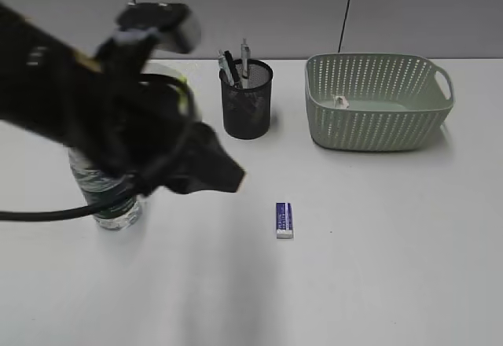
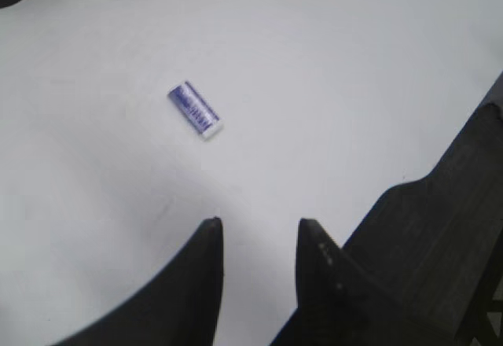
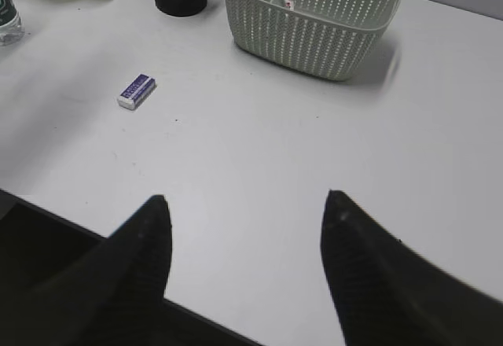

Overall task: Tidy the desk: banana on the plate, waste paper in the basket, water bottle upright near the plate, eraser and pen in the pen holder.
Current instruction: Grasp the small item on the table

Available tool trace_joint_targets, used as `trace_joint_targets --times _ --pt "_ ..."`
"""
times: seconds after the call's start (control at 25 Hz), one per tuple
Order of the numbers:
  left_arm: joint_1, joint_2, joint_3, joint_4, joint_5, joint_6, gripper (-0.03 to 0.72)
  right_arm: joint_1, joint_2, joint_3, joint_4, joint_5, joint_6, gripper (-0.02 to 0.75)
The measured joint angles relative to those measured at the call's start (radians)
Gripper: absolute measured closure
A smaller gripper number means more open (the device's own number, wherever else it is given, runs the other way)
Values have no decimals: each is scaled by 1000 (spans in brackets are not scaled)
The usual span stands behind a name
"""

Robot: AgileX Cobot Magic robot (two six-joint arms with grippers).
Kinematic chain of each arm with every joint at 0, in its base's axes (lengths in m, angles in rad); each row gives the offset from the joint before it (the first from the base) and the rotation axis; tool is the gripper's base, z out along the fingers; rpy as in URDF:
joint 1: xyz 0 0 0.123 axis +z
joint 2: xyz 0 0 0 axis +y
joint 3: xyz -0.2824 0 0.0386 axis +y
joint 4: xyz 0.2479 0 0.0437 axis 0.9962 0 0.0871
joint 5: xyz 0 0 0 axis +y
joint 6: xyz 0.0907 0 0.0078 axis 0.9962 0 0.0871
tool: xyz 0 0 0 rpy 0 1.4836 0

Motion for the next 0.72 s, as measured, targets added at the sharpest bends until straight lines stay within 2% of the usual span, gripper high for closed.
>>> trace_joint_targets --times 0.08,0.2,0.36,0.44,0.56,0.72 --pt "-40 140 -95 23 -15 -72 450 0 0 0 0 0 0 259" --pt "-72 320 -253 119 7 -256 449 0 0 0 0 0 0 259" --pt "-91 519 -471 317 135 -519 437 0 0 0 -1 -1 0 259" --pt "-102 605 -587 408 244 -625 393 0 0 0 -1 -1 0 259" --pt "-119 725 -718 465 357 -700 293 0 0 0 -1 -1 0 259" --pt "-134 832 -824 486 412 -739 239 0 -1 0 -1 -1 0 259"
